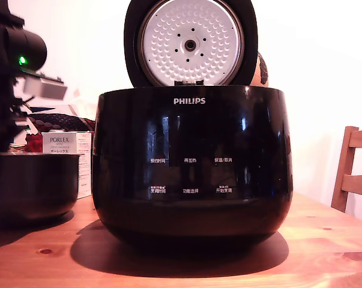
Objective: Pick up the metallic pot next to the rice cooker
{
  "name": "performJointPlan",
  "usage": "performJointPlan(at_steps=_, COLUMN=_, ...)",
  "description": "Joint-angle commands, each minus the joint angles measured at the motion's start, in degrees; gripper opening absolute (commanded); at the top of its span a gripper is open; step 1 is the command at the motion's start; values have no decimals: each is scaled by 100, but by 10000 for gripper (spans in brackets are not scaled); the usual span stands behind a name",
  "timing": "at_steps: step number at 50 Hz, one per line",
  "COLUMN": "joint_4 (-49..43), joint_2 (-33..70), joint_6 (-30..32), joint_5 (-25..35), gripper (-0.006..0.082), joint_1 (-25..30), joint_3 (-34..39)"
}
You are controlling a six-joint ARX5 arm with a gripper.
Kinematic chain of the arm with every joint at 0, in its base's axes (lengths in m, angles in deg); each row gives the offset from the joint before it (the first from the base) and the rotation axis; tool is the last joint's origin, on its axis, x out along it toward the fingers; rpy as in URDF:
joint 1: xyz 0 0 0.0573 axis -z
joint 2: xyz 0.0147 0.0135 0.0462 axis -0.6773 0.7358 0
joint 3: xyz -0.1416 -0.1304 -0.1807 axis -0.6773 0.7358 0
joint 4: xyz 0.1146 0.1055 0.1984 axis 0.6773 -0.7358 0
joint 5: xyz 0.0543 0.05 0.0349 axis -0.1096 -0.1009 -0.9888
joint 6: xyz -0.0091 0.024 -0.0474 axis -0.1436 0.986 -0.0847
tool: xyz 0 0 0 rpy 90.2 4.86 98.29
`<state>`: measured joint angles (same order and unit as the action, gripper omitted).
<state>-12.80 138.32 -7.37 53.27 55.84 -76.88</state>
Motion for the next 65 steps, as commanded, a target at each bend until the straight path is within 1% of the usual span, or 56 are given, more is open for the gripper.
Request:
performJointPlan(at_steps=1, joint_4=-70, joint_2=-455, joint_6=31, joint_5=-7, gripper=-21, joint_1=107, joint_3=-44)
performJointPlan(at_steps=10, joint_4=-540, joint_2=-970, joint_6=15, joint_5=-149, gripper=-21, joint_1=282, joint_3=-46)
performJointPlan(at_steps=19, joint_4=-1095, joint_2=-1447, joint_6=4, joint_5=-472, gripper=-21, joint_1=420, joint_3=-46)
performJointPlan(at_steps=20, joint_4=-1139, joint_2=-1499, joint_6=-81, joint_5=-501, gripper=-21, joint_1=428, joint_3=-46)
performJointPlan(at_steps=26, joint_4=-1410, joint_2=-1786, joint_6=-116, joint_5=-625, gripper=-21, joint_1=481, joint_3=-68)
performJointPlan(at_steps=27, joint_4=-1460, joint_2=-1832, joint_6=-269, joint_5=-649, gripper=-21, joint_1=494, joint_3=-74)
performJointPlan(at_steps=33, joint_4=-1790, joint_2=-2039, joint_6=-382, joint_5=-719, gripper=-21, joint_1=564, joint_3=-219)
performJointPlan(at_steps=40, joint_4=-1803, joint_2=-2249, joint_6=-492, joint_5=-741, gripper=-21, joint_1=693, joint_3=-461)
performJointPlan(at_steps=54, joint_4=-1823, joint_2=-2282, joint_6=-579, joint_5=-743, gripper=-22, joint_1=1113, joint_3=-1250)
performJointPlan(at_steps=65, joint_4=-1827, joint_2=-2282, joint_6=-592, joint_5=-743, gripper=-22, joint_1=1305, joint_3=-1416)
